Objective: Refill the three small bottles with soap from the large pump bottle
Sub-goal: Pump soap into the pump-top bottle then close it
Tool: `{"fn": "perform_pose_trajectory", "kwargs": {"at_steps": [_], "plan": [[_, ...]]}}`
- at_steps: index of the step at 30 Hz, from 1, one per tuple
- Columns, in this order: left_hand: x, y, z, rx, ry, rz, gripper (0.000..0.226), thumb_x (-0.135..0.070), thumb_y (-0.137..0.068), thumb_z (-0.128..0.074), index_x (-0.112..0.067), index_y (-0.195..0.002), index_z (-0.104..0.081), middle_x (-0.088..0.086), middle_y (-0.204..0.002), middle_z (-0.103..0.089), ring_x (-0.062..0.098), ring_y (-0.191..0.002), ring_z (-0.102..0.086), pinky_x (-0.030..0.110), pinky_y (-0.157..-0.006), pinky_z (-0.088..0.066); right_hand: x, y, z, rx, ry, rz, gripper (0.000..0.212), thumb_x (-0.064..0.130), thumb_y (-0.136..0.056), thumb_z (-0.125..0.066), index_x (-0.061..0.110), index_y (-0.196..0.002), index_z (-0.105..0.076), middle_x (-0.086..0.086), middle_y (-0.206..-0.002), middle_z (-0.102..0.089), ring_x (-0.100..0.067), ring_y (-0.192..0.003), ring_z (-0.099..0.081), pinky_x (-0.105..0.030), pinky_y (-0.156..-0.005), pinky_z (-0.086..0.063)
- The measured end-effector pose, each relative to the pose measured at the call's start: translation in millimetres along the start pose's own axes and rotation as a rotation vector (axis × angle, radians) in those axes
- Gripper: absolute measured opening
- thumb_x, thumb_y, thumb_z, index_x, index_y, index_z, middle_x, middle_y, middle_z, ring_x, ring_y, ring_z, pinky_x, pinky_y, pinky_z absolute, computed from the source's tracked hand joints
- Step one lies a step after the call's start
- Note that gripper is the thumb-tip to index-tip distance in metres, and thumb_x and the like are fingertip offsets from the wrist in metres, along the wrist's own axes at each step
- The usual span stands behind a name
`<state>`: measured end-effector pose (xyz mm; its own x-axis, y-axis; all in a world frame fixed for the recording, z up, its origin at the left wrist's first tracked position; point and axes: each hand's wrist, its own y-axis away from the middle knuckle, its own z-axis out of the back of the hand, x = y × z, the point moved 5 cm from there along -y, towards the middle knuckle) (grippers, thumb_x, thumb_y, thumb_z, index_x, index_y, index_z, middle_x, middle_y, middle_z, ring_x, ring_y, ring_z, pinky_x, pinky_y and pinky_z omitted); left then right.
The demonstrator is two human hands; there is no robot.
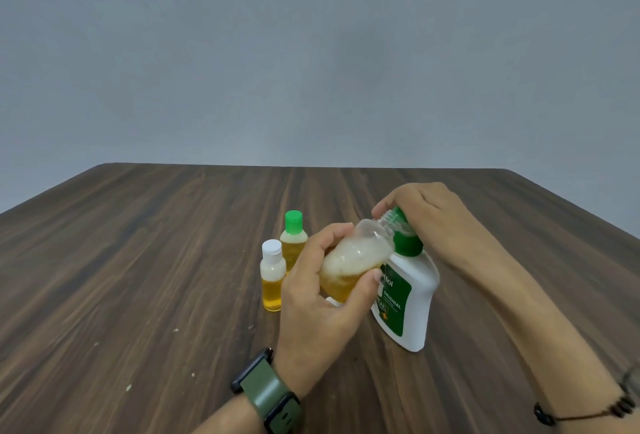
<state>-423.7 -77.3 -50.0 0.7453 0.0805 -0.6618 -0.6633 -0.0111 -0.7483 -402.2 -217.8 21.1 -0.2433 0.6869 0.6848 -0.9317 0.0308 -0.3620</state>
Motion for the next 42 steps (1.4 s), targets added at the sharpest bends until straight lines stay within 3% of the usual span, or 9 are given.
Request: {"fn": "perform_pose_trajectory", "kwargs": {"at_steps": [3,6,12,19,22,29,36,39,42], "plan": [[0.4,-1.2,3.2,-0.023,-0.008,0.007,0.041,-0.037,-0.072,-0.065,-0.034,-0.111,-0.051,-0.017,-0.109,-0.057,0.009,-0.094,-0.06,0.016,-0.072,-0.051,2.4,-4.3,1.9,0.008,-0.037,-0.015,0.04,0.015,-0.093,-0.034,-0.014,-0.096,-0.06,-0.026,-0.096,-0.063,-0.042,-0.089,-0.056,-0.032,-0.066,-0.038],[-0.9,-1.0,2.8,-0.011,-0.01,0.012,0.041,-0.037,-0.072,-0.065,-0.034,-0.111,-0.051,-0.016,-0.11,-0.057,0.01,-0.094,-0.06,0.017,-0.073,-0.052,-2.3,-4.0,-1.2,0.023,-0.027,-0.006,0.039,0.015,-0.093,-0.035,-0.011,-0.093,-0.063,-0.017,-0.089,-0.066,-0.026,-0.073,-0.053,-0.031,-0.066,-0.039],[0.6,2.2,-2.3,0.025,0.005,0.025,0.041,-0.035,-0.073,-0.066,-0.033,-0.111,-0.051,-0.023,-0.106,-0.056,0.008,-0.092,-0.059,0.016,-0.07,-0.051,-10.0,1.5,-1.5,-0.017,-0.021,-0.023,0.038,0.016,-0.094,-0.035,0.012,-0.084,-0.071,-0.001,-0.083,-0.066,-0.015,-0.076,-0.059,-0.028,-0.066,-0.044],[-1.2,-2.4,2.7,0.001,0.013,0.033,0.042,-0.039,-0.072,-0.065,-0.039,-0.111,-0.051,-0.023,-0.109,-0.057,0.008,-0.096,-0.059,0.018,-0.074,-0.052,5.9,-4.1,3.8,0.027,0.035,0.012,0.039,0.016,-0.094,-0.034,-0.008,-0.093,-0.066,-0.009,-0.088,-0.066,-0.03,-0.086,-0.059,-0.029,-0.065,-0.041],[-2.3,-1.8,1.3,0.014,0.017,0.031,0.04,-0.036,-0.072,-0.065,-0.038,-0.11,-0.053,-0.022,-0.109,-0.058,0.008,-0.095,-0.06,0.018,-0.074,-0.052,-0.5,-2.8,0.1,0.033,0.01,-0.005,0.039,0.015,-0.094,-0.034,-0.009,-0.091,-0.065,0.0,-0.078,-0.063,-0.022,-0.075,-0.057,-0.026,-0.061,-0.04],[0.9,2.9,-3.7,0.028,0.026,0.047,0.041,-0.035,-0.072,-0.067,-0.032,-0.11,-0.052,-0.026,-0.106,-0.056,0.004,-0.092,-0.059,0.013,-0.07,-0.05,-11.5,0.1,-2.2,-0.014,-0.042,-0.021,0.039,0.016,-0.092,-0.036,0.014,-0.076,-0.071,0.003,-0.078,-0.066,-0.012,-0.071,-0.058,-0.026,-0.063,-0.043],[-1.6,-0.8,0.7,0.004,0.032,0.023,0.039,-0.036,-0.072,-0.066,-0.034,-0.109,-0.053,-0.023,-0.108,-0.058,0.007,-0.096,-0.06,0.014,-0.074,-0.05,0.5,-3.3,2.9,0.001,-0.002,0.028,0.039,0.015,-0.094,-0.035,-0.011,-0.091,-0.064,-0.013,-0.085,-0.066,-0.03,-0.077,-0.057,-0.03,-0.064,-0.04],[-1.6,0.8,-1.6,0.019,0.023,0.027,0.041,-0.034,-0.072,-0.065,-0.033,-0.11,-0.05,-0.025,-0.108,-0.057,0.005,-0.095,-0.059,0.013,-0.073,-0.05,-7.7,-1.1,-2.3,0.004,-0.014,-0.001,0.039,0.015,-0.094,-0.035,-0.002,-0.085,-0.068,-0.003,-0.074,-0.063,-0.014,-0.066,-0.053,-0.026,-0.059,-0.04],[0.1,3.0,-4.2,0.035,0.024,0.028,0.04,-0.033,-0.072,-0.065,-0.034,-0.109,-0.049,-0.031,-0.105,-0.054,-0.001,-0.093,-0.057,0.009,-0.068,-0.048,-15.7,0.7,-4.0,-0.032,-0.032,-0.011,0.039,0.015,-0.093,-0.035,0.009,-0.079,-0.071,-0.001,-0.076,-0.065,-0.012,-0.068,-0.055,-0.026,-0.06,-0.041]]}}
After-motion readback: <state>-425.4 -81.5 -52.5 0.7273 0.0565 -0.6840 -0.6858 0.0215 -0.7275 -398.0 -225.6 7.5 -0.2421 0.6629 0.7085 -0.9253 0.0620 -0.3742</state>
